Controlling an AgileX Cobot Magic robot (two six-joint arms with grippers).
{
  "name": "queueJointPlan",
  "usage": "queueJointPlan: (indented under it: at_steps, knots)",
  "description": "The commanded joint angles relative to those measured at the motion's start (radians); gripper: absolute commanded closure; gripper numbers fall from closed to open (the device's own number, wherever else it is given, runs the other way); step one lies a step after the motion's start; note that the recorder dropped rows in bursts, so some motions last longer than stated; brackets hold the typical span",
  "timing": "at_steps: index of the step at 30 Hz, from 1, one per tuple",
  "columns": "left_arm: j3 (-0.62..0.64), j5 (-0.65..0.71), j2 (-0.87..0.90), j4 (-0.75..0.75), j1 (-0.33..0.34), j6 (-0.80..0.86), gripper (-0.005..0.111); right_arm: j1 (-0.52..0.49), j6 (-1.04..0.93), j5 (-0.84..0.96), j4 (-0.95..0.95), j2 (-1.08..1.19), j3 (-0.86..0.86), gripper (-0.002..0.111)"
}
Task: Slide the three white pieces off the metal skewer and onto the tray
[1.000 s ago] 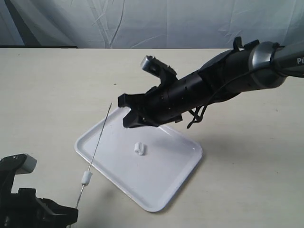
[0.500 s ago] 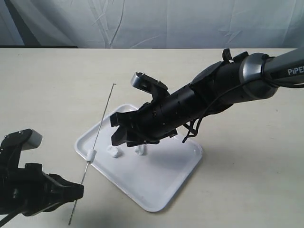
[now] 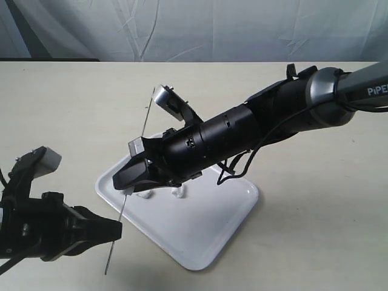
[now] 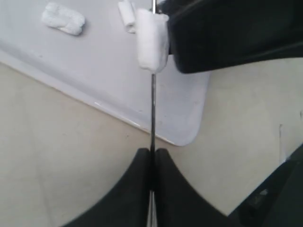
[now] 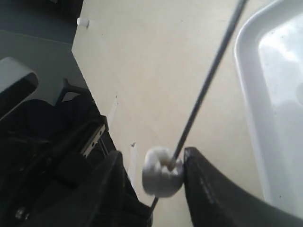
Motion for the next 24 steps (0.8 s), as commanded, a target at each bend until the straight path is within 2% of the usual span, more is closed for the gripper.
queueJointPlan:
  at_steps: [1, 14, 19, 24]
  knots:
    - [-0.030, -0.042, 0.002, -0.017, -0.005, -0.004, 0.107, -0.001, -0.014, 0.012, 0.018, 0.002, 0.005, 0.069]
    - [-0.040, 0.024, 0.002, -0.001, -0.005, -0.025, 0.107, -0.001, -0.024, 0.011, 0.039, 0.002, 0.005, 0.069]
    - [-0.040, 0.014, 0.002, -0.001, -0.005, -0.025, 0.107, -0.001, -0.026, 0.001, 0.045, 0.002, 0.005, 0.082]
    - [-0.040, 0.017, 0.002, -0.001, -0.005, -0.021, 0.107, -0.001, -0.026, -0.007, 0.045, 0.002, 0.005, 0.082]
